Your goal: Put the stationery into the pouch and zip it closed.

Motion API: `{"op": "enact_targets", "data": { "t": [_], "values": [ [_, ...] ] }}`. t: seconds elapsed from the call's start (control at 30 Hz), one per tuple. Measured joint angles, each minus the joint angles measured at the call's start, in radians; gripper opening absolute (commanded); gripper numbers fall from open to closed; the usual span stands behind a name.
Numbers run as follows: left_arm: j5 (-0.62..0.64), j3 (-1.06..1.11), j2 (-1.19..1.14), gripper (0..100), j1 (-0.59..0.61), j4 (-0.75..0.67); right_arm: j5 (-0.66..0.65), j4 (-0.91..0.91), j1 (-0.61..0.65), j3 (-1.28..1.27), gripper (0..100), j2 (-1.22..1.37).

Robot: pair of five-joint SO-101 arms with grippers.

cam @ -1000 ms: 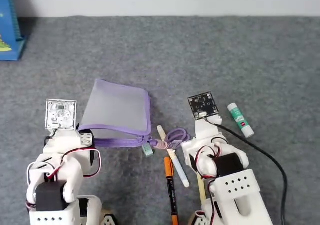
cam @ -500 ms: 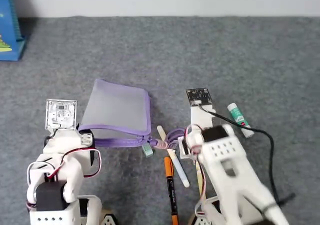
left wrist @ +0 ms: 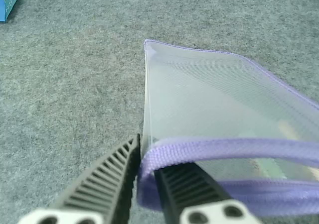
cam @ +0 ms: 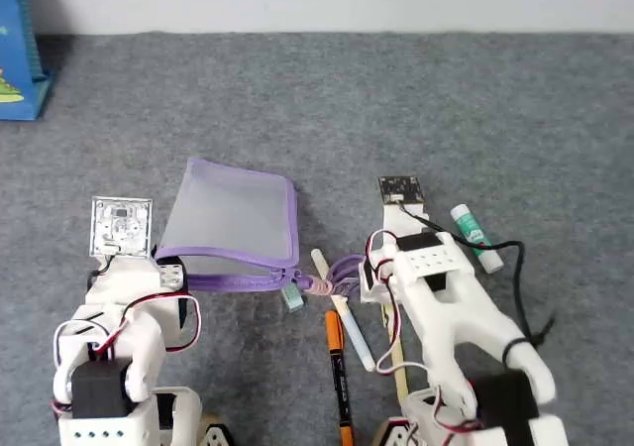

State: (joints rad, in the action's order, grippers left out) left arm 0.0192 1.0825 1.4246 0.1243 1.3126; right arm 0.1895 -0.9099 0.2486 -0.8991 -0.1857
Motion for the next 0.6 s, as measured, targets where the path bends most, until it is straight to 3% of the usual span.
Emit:
{"op": "enact_targets", "data": {
  "t": [0.1, 0.33, 0.6],
  "values": [
    [0.0, 0.0, 0.0, 1, 0.0, 0.0, -0.018, 0.002, -0.009, 0.015, 0.0, 0.025],
    [0.0, 0.0, 0.0, 1, 0.0, 0.0, -0.043, -0.04, 0.0, 0.018, 0.6, -0.041],
    [0.0, -0.046, -0.002, 1, -0.005, 0.008, -0.086, -0.238, -0.006, 0.018, 0.6, -0.445]
  ]
}}
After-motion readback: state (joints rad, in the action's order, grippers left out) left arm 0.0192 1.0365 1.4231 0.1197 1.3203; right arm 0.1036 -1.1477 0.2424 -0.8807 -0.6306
